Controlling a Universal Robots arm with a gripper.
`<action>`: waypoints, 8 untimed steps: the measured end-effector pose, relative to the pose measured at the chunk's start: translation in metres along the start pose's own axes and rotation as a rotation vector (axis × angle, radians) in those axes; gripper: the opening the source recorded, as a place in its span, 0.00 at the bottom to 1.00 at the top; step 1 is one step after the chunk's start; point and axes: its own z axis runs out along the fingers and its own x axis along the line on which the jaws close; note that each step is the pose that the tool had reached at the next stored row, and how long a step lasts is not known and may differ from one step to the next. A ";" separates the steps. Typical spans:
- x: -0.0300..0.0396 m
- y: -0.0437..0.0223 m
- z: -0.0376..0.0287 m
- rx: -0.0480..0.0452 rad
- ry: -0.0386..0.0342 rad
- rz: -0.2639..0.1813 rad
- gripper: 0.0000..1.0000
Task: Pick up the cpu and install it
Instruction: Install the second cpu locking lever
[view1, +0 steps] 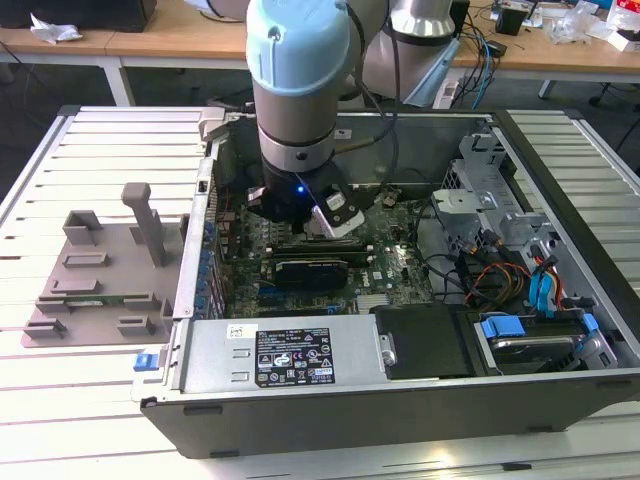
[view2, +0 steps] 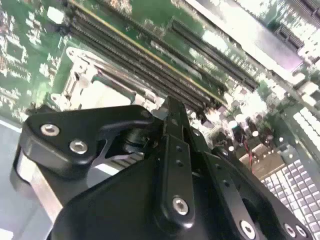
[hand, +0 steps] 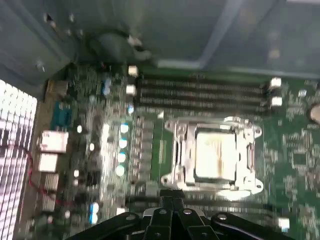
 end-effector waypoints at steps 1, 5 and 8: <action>-0.0182 -0.0005 0.0007 0.0246 0.0002 0.011 0.11; -0.0335 0.0163 0.0043 0.0247 0.0001 0.012 0.11; -0.0373 0.0329 0.0077 0.0247 0.0002 0.011 0.11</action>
